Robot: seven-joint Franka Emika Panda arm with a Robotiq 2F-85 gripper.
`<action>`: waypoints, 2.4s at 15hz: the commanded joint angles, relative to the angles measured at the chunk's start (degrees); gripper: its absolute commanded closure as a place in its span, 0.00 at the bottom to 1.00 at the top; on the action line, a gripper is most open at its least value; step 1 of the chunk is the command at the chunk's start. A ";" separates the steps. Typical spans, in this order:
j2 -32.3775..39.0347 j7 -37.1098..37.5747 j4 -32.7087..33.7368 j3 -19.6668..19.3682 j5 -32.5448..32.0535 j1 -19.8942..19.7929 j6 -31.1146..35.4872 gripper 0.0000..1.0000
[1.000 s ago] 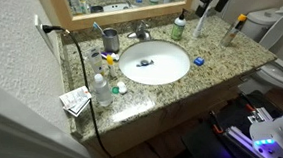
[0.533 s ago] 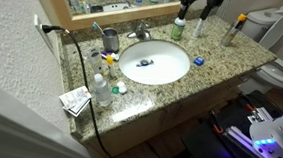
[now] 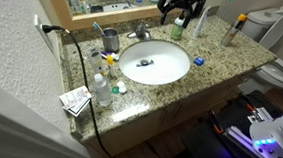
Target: Pick up the shaving stick from the hand washing basin and place it on the counter
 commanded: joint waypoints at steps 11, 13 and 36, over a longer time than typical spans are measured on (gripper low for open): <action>27.07 26.65 14.34 -2.77 -0.17 5.01 9.18 0.00; 31.01 34.12 16.01 -5.20 -4.34 7.66 13.04 0.00; 40.51 64.18 17.53 -12.38 -14.06 15.83 24.41 0.00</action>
